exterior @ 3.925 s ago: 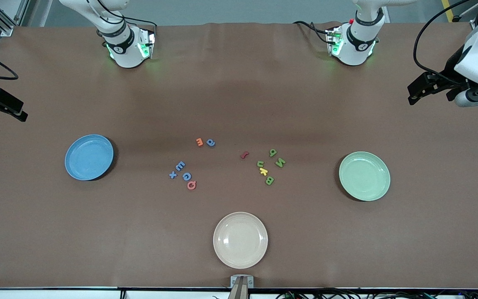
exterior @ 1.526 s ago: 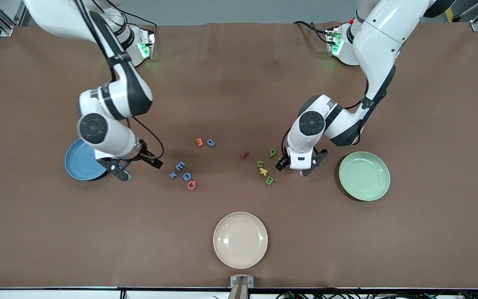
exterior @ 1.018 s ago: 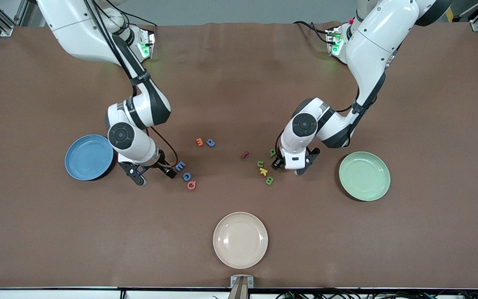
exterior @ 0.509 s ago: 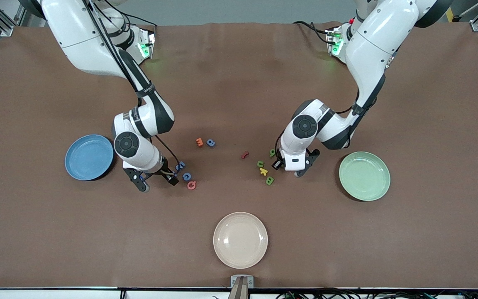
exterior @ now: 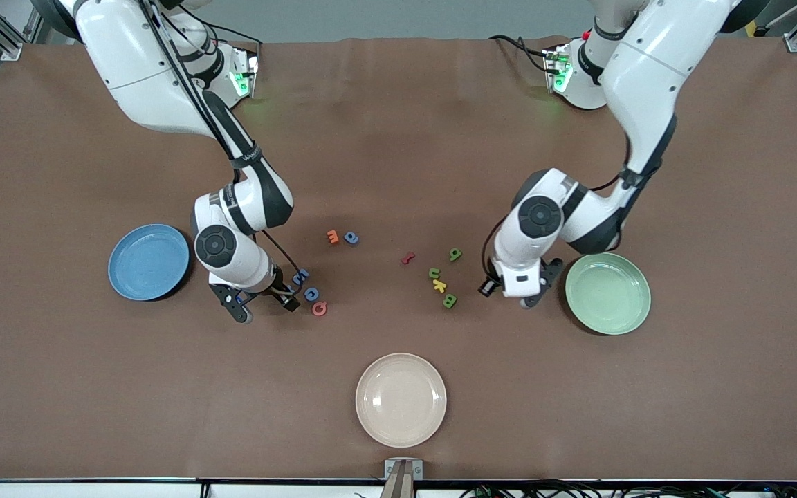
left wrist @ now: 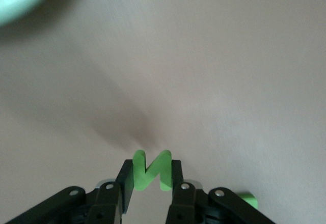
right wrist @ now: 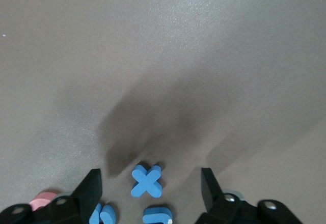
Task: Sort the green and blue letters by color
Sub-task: 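Carry the green N to the green plate while the right gripper lifts x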
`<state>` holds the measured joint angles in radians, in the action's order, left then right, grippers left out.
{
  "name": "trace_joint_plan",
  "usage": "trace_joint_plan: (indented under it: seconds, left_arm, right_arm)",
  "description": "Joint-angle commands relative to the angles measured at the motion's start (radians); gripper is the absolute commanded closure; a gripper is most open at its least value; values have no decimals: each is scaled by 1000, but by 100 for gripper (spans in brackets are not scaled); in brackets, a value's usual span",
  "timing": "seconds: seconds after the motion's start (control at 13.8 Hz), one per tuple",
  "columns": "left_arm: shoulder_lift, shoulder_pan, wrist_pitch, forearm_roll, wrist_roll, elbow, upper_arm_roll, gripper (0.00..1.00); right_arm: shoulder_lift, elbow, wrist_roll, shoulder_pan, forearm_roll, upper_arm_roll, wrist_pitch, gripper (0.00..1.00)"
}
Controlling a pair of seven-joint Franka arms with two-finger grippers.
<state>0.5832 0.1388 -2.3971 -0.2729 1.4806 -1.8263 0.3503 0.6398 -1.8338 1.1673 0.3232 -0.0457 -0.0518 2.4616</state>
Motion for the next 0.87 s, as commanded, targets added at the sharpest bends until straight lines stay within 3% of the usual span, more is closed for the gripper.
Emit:
trace_joint_plan:
  seconds: [0.0, 0.22, 0.65, 0.73, 0.8]
  left_arm:
    - [-77, -79, 91, -14, -148, -36, 9, 100]
    - [-95, -164, 174, -14, -336, -41, 9, 99]
    - [-89, -324, 151, -19, -632, -119, 7, 95]
    - [-88, -347, 151, -19, -657, -125, 7, 85]
    - [-83, -361, 151, -19, -686, -125, 7, 56]
  right_arm:
    - [27, 33, 20, 13, 4, 6, 0, 31]
    - [37, 42, 18, 17, 3, 6, 0, 45]
    - [38, 50, 9, 16, 13, 6, -1, 78]
    - [35, 50, 3, 7, 44, 6, -4, 83]
    - [32, 50, -1, 2, 79, 6, -10, 88]
